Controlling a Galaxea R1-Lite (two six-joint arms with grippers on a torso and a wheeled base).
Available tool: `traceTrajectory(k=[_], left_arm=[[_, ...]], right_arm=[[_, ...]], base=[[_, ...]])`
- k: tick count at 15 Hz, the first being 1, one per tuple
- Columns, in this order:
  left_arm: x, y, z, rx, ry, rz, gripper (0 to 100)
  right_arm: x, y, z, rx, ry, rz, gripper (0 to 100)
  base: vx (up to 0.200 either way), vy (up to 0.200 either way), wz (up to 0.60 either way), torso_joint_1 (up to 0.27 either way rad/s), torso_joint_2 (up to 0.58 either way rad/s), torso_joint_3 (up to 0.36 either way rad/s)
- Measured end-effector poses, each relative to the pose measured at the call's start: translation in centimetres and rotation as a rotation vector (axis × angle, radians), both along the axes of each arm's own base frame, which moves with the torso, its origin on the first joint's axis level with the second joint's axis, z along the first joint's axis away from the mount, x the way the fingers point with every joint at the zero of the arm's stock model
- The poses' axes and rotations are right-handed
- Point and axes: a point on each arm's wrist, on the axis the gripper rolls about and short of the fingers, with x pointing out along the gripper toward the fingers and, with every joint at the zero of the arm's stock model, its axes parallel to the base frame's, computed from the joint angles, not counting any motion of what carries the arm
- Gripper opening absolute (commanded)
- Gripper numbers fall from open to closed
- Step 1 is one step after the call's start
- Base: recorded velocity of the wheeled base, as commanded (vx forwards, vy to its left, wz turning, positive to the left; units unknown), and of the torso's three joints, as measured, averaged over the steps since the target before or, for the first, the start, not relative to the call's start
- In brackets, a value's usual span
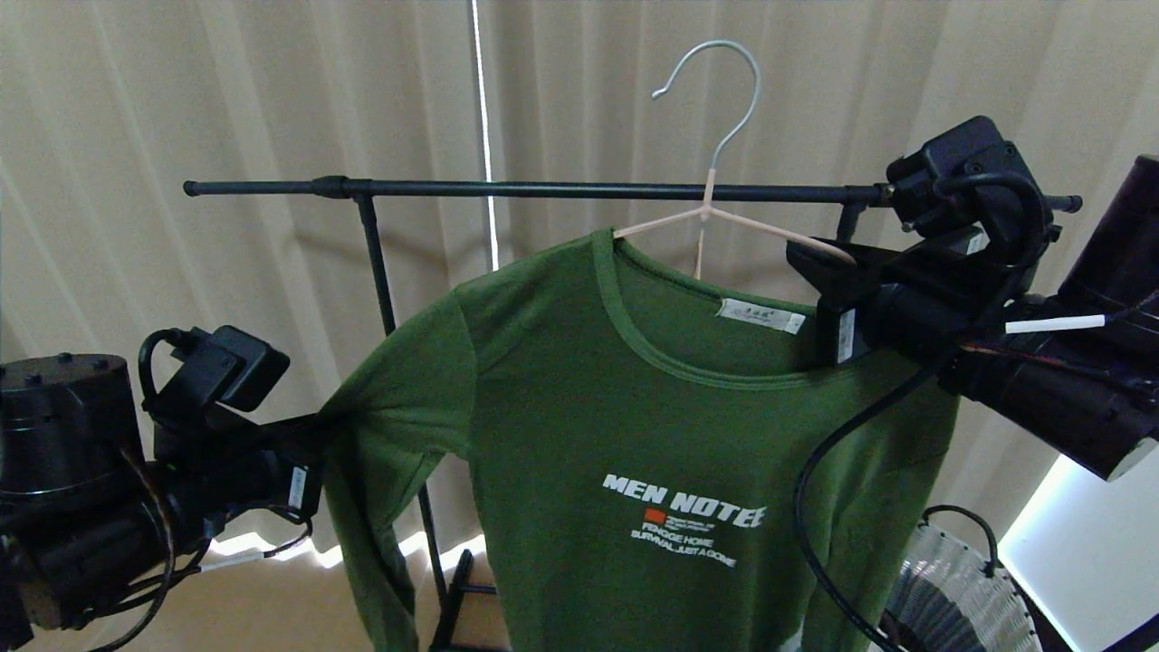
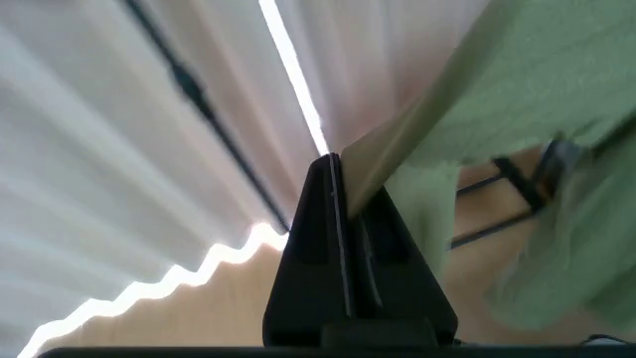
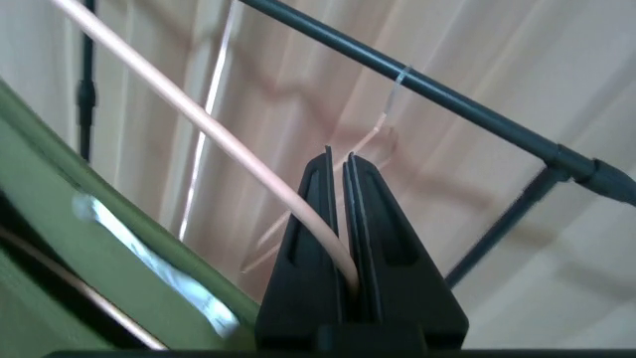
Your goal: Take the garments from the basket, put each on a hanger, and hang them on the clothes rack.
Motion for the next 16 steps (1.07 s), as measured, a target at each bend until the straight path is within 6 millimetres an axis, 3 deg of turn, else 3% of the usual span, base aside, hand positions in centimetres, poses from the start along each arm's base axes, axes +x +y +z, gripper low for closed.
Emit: traceTrajectory(k=[7,8,16], left_arm=[[-0.10,0.34,-0.05,-0.003,-0.006,0.015,0],[-0.13,0.36,-0.08,-0.003,-0.005,0.015,100],[-1.05,0.41,0.59,-0.028,-0.035,-0.019,100]], right_arm=[[0.20,-0.11,-0.20,-0.005,0.007,-0.010,0],[0.21,-0.10,-0.22,-0.006,0.008,-0.009,0],[0.66,-1.01,-0.75,-0.026,0.037,-0.052,0]], base=[[0.000,0.000,0.00,0.000,0.00,0.000],[0.000,0.000,0.00,0.000,0.00,0.000],[0.000,0.000,0.00,0.000,0.00,0.000]])
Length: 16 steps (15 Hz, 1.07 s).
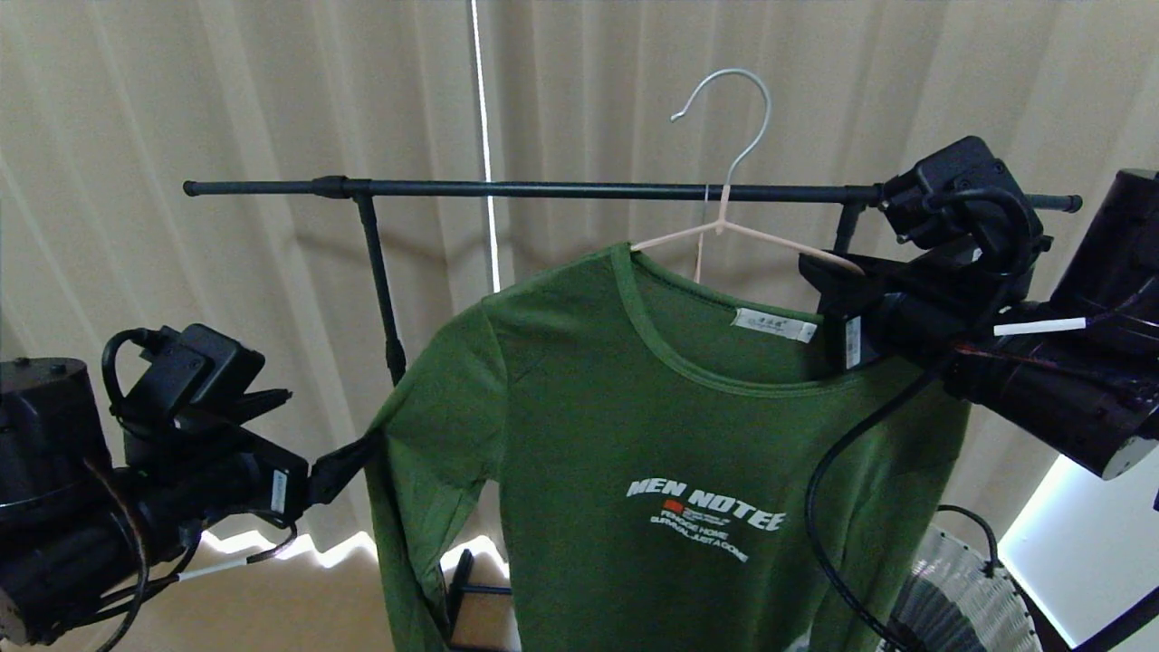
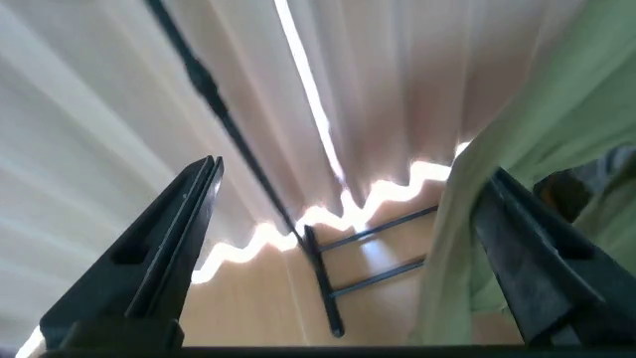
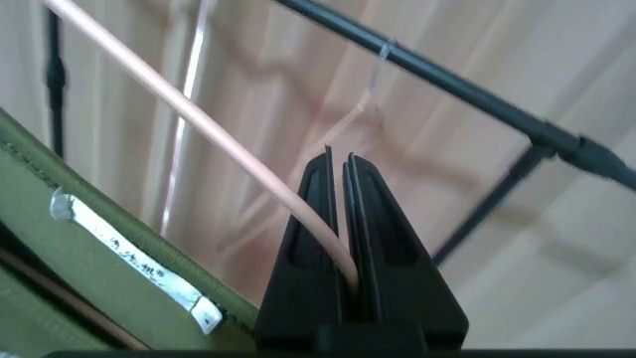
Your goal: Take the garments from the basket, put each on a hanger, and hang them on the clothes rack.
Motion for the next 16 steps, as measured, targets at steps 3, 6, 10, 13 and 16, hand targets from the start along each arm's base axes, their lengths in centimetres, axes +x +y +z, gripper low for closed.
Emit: traceTrajectory(k=[3,6,10,13,16], left_arm=[[-1.2,0.2,0.6,-0.034,-0.025,-0.014,100],[-3.2,0.5,0.9,-0.064,-0.055,-0.021,100],[-4.4,0.3,1.1,-0.220,-0.091,-0.024,100],[-4.2,-0.1,1.9,-0.240,-0.141,-0.051,100],[-3.2,-0.3,2.0,-0.245,-0.129,-0.049,100]], right_arm=[[0.3,-0.8,-0.5,-0.015,0.023,-0.048,0],[0.6,-1.4,-1.6,-0.051,0.081,-0.079,0],[0.8,-1.7,-2.1,-0.077,0.121,-0.114,0],[0.9,-1.7,-2.1,-0.078,0.120,-0.138,0],[1.1,-2.0,-2.2,-0.081,0.121,-0.179,0]], base=[[0.000,0.000,0.00,0.000,0.00,0.000],[0.000,0.000,0.00,0.000,0.00,0.000],[0.000,0.000,0.00,0.000,0.00,0.000],[0.000,0.000,0.00,0.000,0.00,0.000],[0.000,0.000,0.00,0.000,0.00,0.000]])
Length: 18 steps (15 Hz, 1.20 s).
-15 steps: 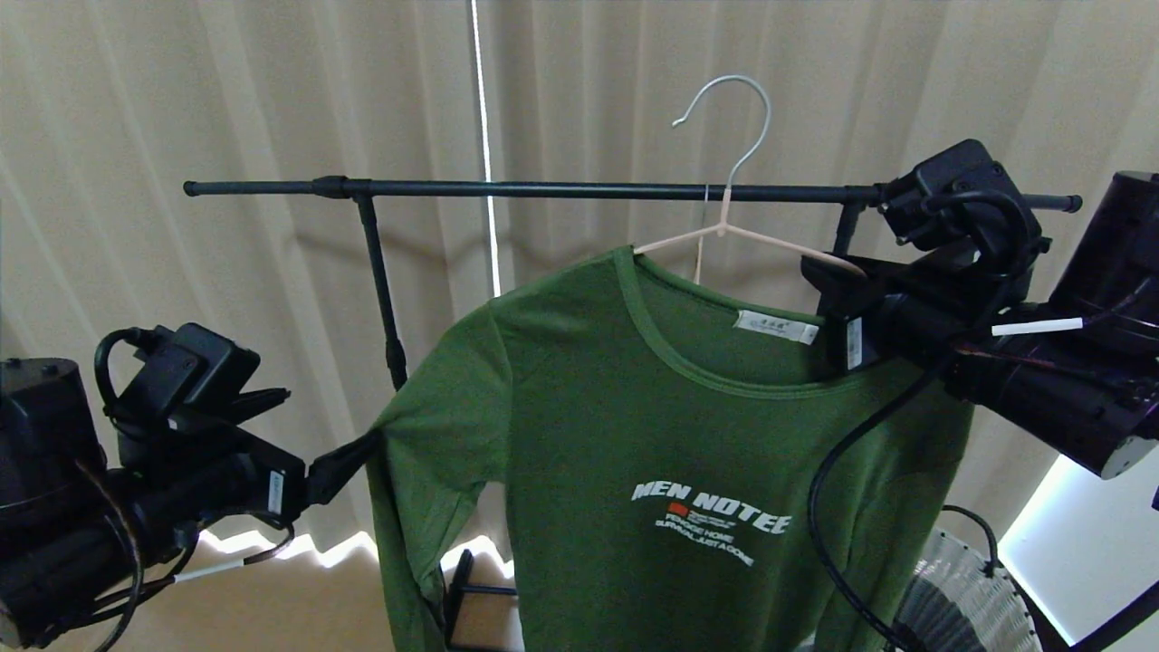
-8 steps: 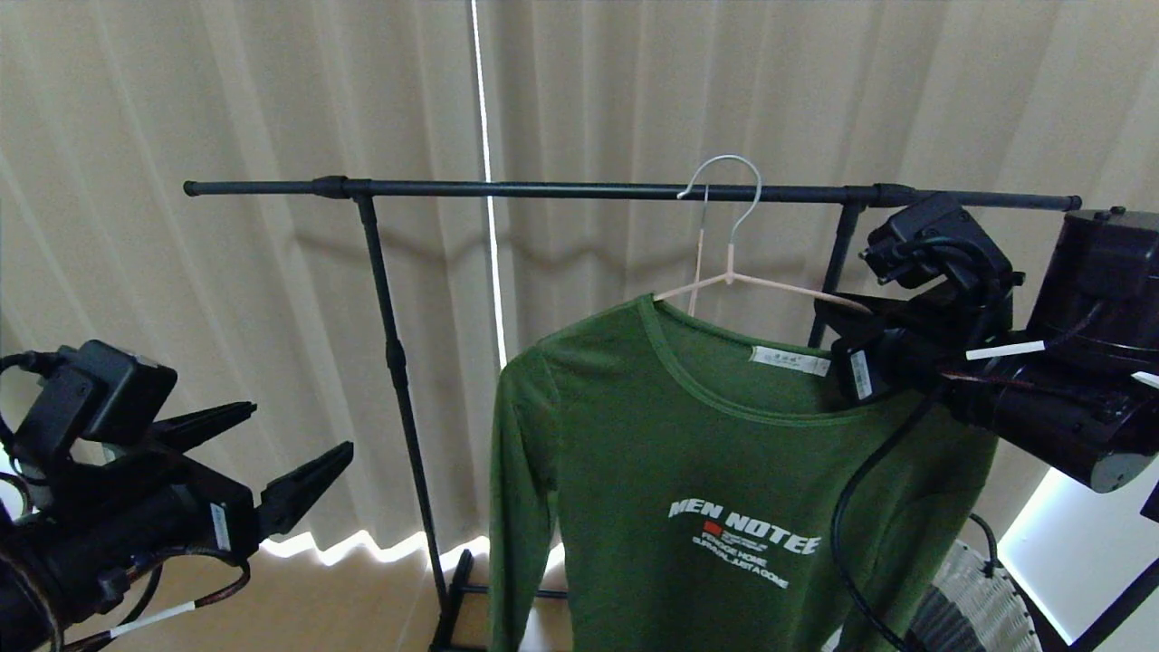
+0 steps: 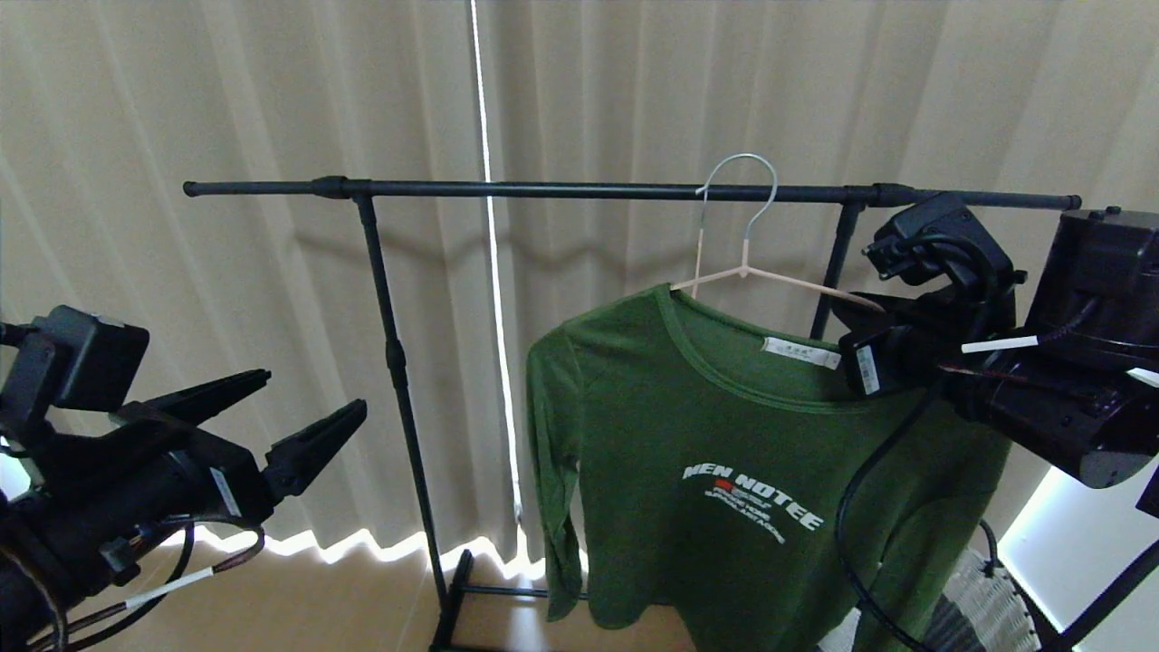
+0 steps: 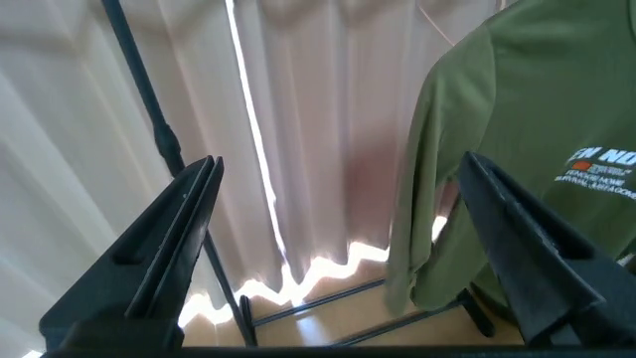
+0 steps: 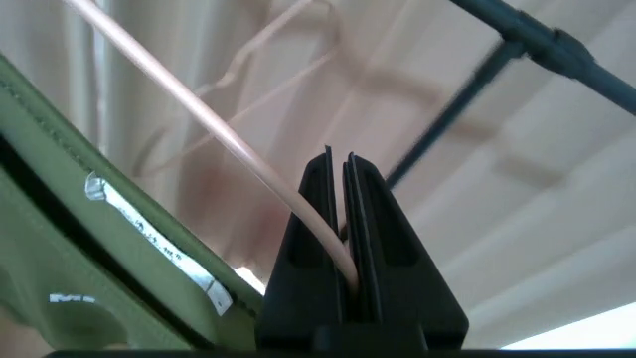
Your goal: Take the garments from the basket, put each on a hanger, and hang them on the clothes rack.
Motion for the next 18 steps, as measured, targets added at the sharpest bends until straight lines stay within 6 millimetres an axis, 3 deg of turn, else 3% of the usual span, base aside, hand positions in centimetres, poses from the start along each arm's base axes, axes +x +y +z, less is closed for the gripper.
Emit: traceTrajectory(k=[8,14,18], left_arm=[[0.1,-0.5,-0.7,0.010,0.031,-0.029,100],[-0.1,-0.5,-1.0,0.011,0.007,-0.031,100],[0.0,-0.5,-1.1,0.012,0.015,-0.031,100]], right_arm=[[0.0,-0.1,-0.1,-0.003,0.003,-0.013,0],[-0.1,-0.1,-0.1,-0.003,0.002,-0.012,0],[-0.2,-0.2,-0.1,-0.001,-0.002,-0.014,0]], base=[[0.200,0.000,0.00,0.005,0.00,0.002],[0.000,0.000,0.00,0.000,0.00,0.000],[0.000,0.200,0.00,-0.005,0.00,0.001]])
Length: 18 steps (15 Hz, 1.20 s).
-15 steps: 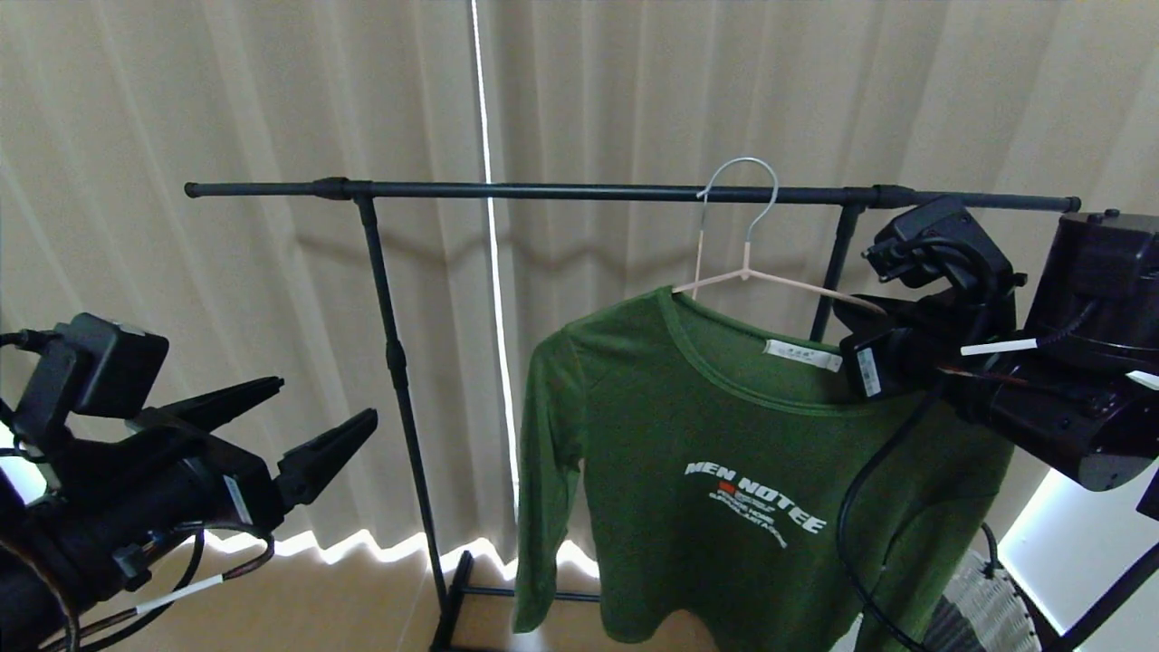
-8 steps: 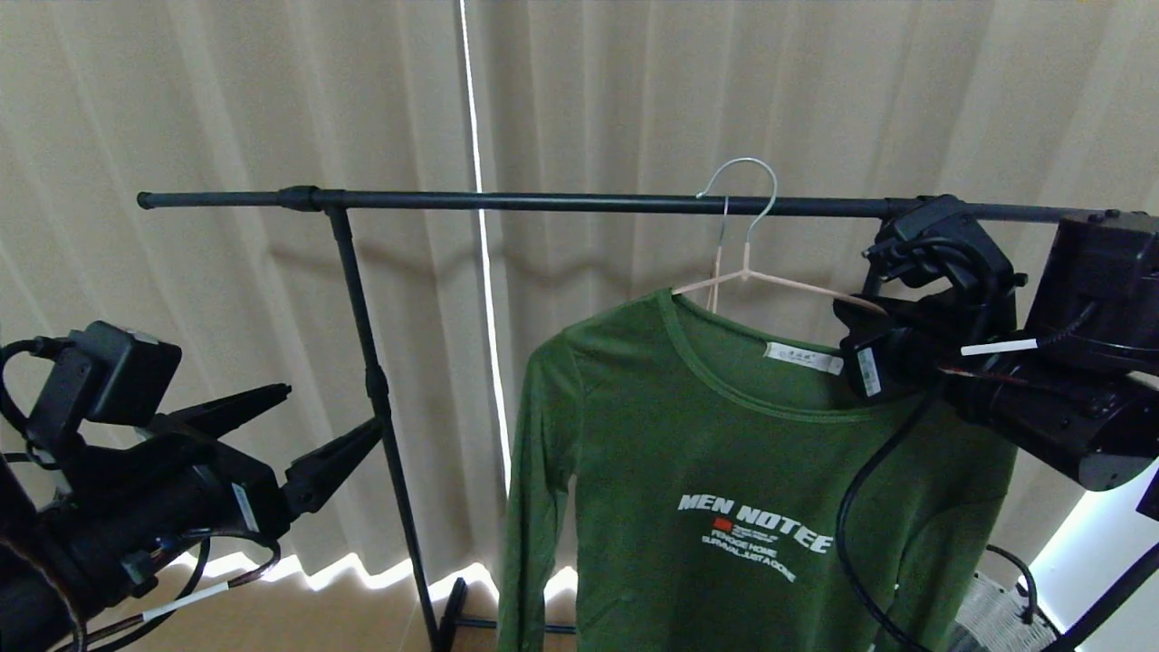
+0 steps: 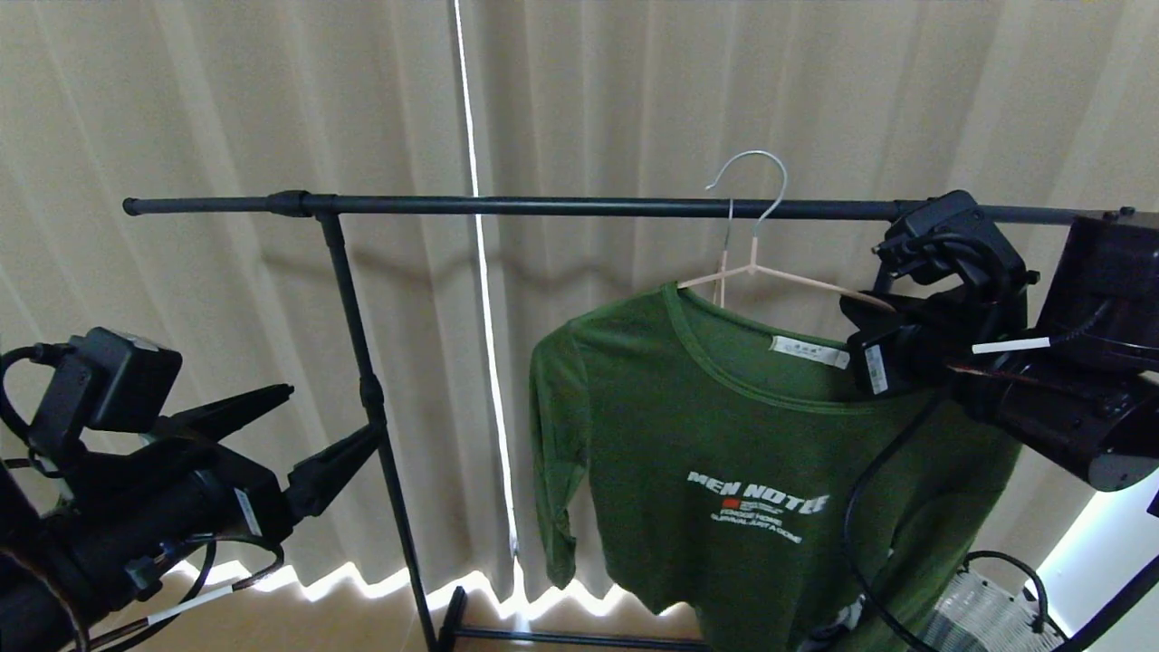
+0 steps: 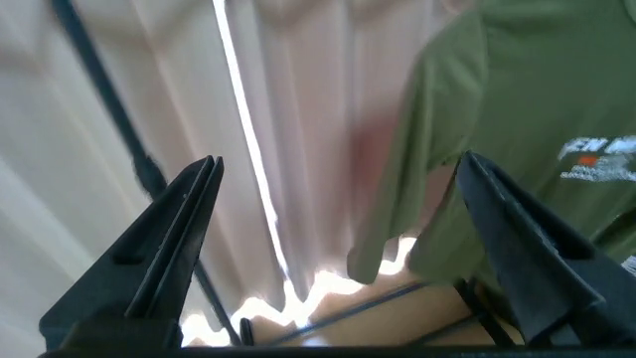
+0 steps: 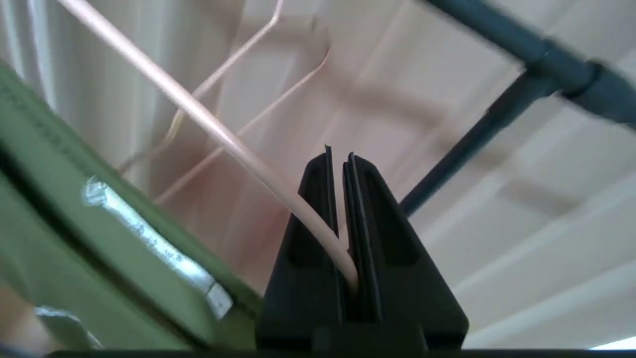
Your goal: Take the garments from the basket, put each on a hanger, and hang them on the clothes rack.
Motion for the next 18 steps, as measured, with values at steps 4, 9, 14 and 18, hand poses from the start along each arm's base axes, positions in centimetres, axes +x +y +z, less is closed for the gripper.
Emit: traceTrajectory(k=[4,9,14,18], left_arm=[[0.0,0.0,-0.2,0.003,0.009,-0.001,100],[-0.3,0.1,-0.7,0.025,0.023,-0.002,100],[-0.4,0.2,-0.9,0.039,0.024,0.000,100],[-0.3,0.3,-0.8,0.038,0.021,0.010,100]], right_arm=[[-0.1,0.0,-0.1,-0.001,0.002,0.003,0],[-0.1,0.0,-0.1,-0.002,0.005,-0.001,0],[-0.1,-0.3,-0.2,-0.016,0.003,-0.073,0],[0.0,-1.0,-0.2,-0.020,0.004,-0.122,0]], base=[[0.000,0.200,0.00,-0.002,0.00,0.005],[0.000,0.040,0.00,0.000,0.00,0.000],[0.000,0.000,0.00,0.000,0.00,0.000],[0.050,0.000,0.00,0.002,0.00,-0.001]])
